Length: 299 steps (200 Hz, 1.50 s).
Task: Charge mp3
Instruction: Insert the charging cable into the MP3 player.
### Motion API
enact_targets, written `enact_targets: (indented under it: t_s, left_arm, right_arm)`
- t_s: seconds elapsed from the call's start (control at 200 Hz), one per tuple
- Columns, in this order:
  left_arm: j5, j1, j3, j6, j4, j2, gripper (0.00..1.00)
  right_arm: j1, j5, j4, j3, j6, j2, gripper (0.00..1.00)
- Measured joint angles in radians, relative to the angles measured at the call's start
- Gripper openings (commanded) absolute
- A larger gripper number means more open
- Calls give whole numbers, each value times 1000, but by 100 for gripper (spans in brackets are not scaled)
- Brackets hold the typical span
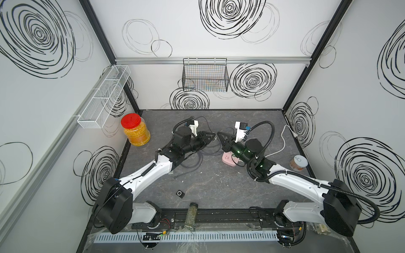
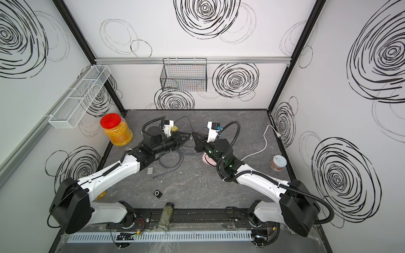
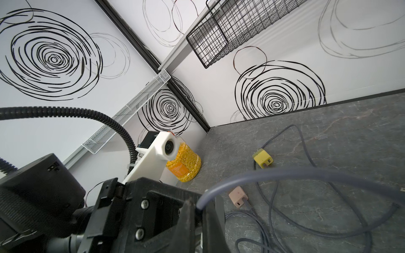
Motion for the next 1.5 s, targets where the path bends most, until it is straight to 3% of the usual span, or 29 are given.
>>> enact_targets:
  t_s: [0.951,1.496]
  left_arm:
    - [-30,-6,0,-3,-10,5,25]
    - [-72,-29,11,10,-30,19,24]
  right_arm:
    - [0,14,12,-25,50,16,0]
    - [21,93,11,-25,61,29,0]
